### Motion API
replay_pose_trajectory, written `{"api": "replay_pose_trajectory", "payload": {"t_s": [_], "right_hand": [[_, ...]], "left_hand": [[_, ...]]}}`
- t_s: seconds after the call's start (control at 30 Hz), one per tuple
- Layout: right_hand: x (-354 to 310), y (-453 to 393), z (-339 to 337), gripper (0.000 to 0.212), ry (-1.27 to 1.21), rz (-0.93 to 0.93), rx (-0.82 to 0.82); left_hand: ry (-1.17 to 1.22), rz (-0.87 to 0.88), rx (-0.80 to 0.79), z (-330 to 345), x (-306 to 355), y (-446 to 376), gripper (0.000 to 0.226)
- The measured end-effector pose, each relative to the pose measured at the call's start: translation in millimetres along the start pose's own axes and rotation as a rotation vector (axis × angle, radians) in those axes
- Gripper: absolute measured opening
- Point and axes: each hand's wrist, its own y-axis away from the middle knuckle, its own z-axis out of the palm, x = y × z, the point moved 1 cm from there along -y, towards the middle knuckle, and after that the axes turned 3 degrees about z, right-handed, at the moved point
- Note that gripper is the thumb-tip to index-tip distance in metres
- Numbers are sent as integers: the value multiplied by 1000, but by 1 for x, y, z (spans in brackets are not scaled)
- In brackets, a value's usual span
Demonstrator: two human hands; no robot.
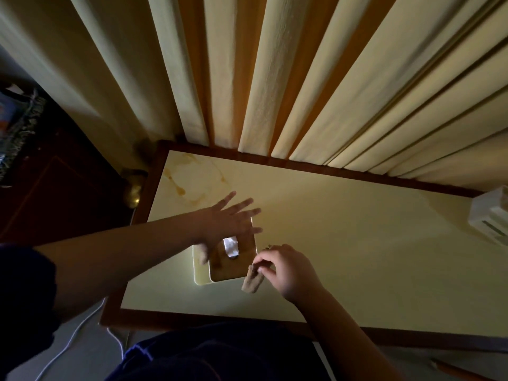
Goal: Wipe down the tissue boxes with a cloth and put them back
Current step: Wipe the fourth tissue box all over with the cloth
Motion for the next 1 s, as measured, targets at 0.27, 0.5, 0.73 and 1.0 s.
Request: {"api": "replay_pose_trajectory", "payload": {"t_s": [0.27, 0.5, 0.73, 1.0], "right_hand": [[-4, -12, 30, 17, 63, -2, 72], [-6, 4, 48, 32, 43, 39, 115], [-14, 4, 50, 21, 337, 84, 56], [-31, -71, 23, 21, 315, 172, 209]], "left_hand": [[781, -734, 626, 51, 75, -5, 115], [691, -936, 592, 56, 94, -21, 89], [713, -959, 673, 66, 92, -22, 82], [719, -994, 754, 64, 93, -24, 72]]}}
